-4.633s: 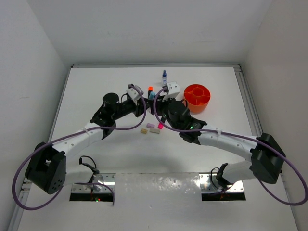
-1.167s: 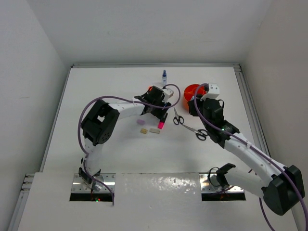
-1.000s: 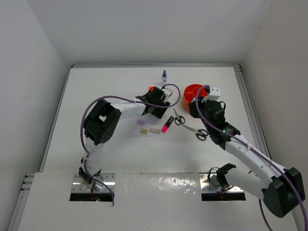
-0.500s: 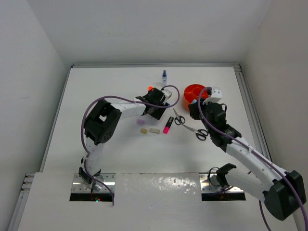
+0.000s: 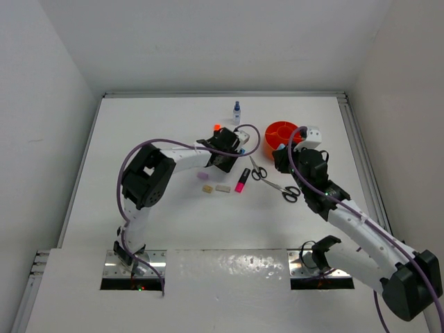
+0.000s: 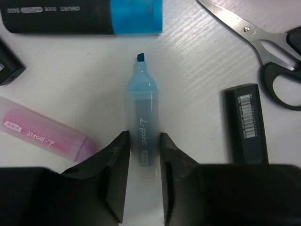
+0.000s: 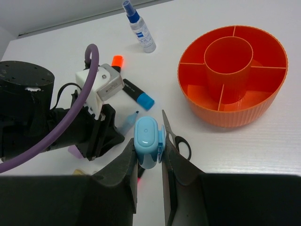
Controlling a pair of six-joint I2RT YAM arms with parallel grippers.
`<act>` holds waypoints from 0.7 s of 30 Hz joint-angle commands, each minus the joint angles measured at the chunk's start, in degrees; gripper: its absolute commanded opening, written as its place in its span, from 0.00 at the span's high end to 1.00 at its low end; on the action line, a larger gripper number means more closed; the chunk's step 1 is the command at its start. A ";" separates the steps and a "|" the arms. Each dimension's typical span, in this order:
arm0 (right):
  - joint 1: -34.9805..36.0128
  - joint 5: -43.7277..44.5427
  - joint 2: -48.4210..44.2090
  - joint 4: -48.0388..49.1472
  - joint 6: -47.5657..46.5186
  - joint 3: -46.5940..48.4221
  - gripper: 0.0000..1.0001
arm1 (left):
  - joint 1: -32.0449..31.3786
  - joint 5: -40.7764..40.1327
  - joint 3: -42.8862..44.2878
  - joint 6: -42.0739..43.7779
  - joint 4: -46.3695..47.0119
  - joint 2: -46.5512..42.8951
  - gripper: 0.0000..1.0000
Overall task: Sort the stationery into containers
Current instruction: Pick up the pen from the center of the board.
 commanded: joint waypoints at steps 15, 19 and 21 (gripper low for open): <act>-1.42 -0.88 -2.01 -3.59 2.77 10.02 1.00 | 0.80 18.54 -6.36 26.64 8.61 -24.15 1.00; -1.34 -7.21 -2.45 -0.16 4.79 13.36 1.00 | -1.23 23.38 -13.33 24.73 14.86 -32.26 1.00; -1.33 -8.71 -2.54 0.10 5.32 14.94 1.00 | -3.07 24.43 -16.84 22.80 19.69 -35.32 1.00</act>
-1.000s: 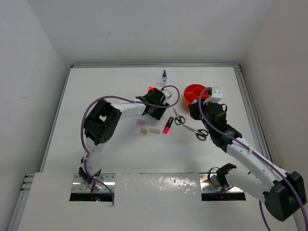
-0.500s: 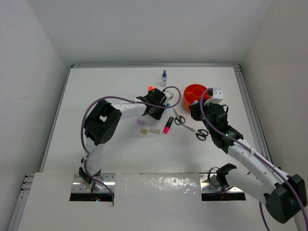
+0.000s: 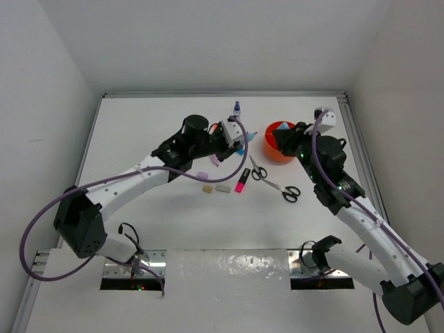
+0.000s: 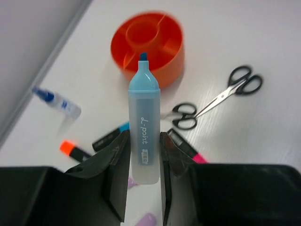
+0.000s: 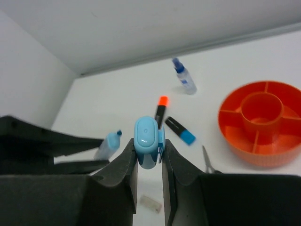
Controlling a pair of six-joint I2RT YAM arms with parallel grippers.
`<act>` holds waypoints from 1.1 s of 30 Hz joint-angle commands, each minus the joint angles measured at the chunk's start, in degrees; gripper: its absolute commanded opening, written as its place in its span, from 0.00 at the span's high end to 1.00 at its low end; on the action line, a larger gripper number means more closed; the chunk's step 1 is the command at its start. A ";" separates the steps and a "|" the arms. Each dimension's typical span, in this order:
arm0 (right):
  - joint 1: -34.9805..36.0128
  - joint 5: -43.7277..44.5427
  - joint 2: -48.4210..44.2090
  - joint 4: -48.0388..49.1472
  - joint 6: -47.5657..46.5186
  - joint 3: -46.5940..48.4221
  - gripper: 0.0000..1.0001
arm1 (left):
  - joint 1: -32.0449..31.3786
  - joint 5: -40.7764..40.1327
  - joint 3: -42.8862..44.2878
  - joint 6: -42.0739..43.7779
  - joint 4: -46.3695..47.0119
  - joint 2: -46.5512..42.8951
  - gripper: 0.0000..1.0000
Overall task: Sort the stationery into containers
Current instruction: Pick up the pen from the center of the board, then close the pen cap on the pen.
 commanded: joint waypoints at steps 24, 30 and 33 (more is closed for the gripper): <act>0.11 -10.98 1.21 8.24 14.02 7.01 1.00 | -6.83 -0.03 -4.51 -10.40 19.61 -9.03 1.00; 0.72 -9.05 1.47 7.45 12.88 6.13 1.00 | -7.01 -0.03 -4.60 -9.45 18.38 -8.86 1.00; 1.69 -8.60 2.26 7.54 12.36 5.87 1.00 | -7.01 -1.51 -4.60 -9.35 18.20 -8.33 1.00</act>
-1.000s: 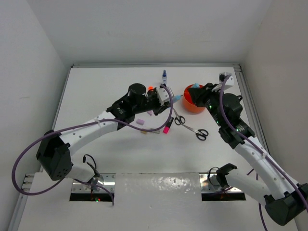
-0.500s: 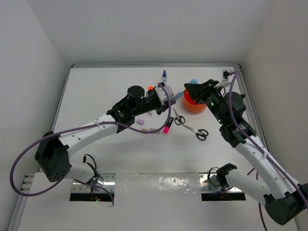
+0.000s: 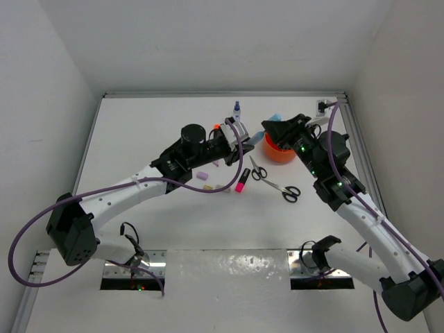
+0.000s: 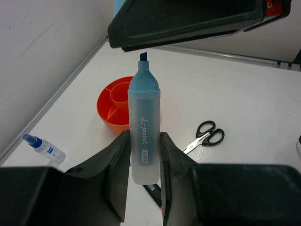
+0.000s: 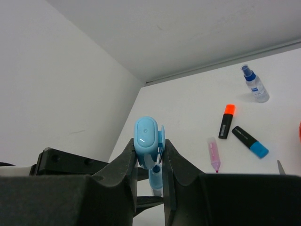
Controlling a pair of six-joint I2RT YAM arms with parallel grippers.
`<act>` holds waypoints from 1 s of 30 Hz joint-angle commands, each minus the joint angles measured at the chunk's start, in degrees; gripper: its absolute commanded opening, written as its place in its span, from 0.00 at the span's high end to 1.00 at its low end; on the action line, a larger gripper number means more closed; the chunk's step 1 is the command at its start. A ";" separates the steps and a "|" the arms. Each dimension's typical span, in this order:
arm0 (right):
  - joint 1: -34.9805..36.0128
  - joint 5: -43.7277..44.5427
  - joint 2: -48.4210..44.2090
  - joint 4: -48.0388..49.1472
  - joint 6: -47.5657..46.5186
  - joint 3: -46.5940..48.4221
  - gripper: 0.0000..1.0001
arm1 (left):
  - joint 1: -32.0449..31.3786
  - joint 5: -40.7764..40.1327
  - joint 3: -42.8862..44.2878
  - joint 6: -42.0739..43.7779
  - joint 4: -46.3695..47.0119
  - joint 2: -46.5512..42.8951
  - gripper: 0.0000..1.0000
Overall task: Sort the stationery into containers
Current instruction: Close the pen cap on the pen.
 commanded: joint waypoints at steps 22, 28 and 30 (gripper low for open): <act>5.18 6.55 1.30 -2.24 -6.30 -0.99 1.00 | -0.43 -3.57 2.73 0.90 0.01 0.11 1.00; 7.12 6.38 3.93 -0.13 -6.83 -1.07 1.00 | -0.69 -2.78 2.82 -0.67 1.32 0.90 1.00; 7.73 6.64 4.55 0.14 -7.27 -1.16 1.00 | -0.78 -2.78 2.64 -2.78 2.99 1.69 1.00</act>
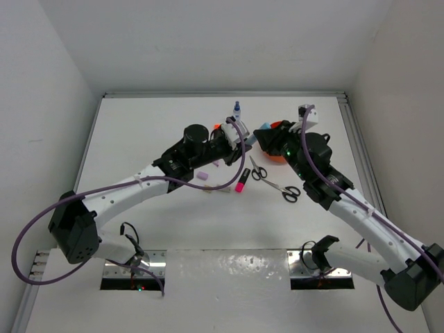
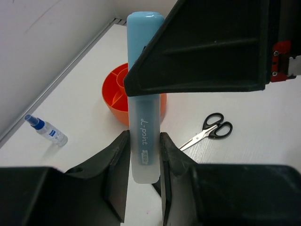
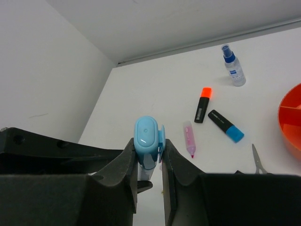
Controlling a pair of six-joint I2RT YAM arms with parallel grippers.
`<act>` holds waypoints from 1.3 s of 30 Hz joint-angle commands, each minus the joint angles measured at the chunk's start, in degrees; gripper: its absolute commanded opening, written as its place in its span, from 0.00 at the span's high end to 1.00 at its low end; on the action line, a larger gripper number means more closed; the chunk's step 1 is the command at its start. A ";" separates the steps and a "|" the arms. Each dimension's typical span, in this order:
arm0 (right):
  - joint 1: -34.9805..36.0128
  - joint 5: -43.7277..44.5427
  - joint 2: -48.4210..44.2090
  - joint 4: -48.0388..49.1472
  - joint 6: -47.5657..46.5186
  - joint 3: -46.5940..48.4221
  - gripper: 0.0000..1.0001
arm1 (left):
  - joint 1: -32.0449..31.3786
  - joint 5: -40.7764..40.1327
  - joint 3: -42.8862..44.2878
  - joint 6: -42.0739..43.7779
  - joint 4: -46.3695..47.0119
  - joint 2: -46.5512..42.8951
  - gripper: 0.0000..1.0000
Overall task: Sort the stationery into containers
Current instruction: Close the pen cap on the pen.
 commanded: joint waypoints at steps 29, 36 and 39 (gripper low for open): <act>6.23 3.67 4.75 -0.51 -10.31 3.27 0.61 | 2.20 -2.79 -7.31 -19.20 24.26 -1.24 1.00; 6.58 3.49 3.78 -1.65 -11.19 4.76 0.58 | 2.47 -2.97 -8.37 -19.03 23.99 -1.86 1.00; 6.93 3.14 3.34 -2.97 -11.63 5.99 0.54 | 2.64 -3.50 -8.54 -18.68 24.08 -1.77 1.00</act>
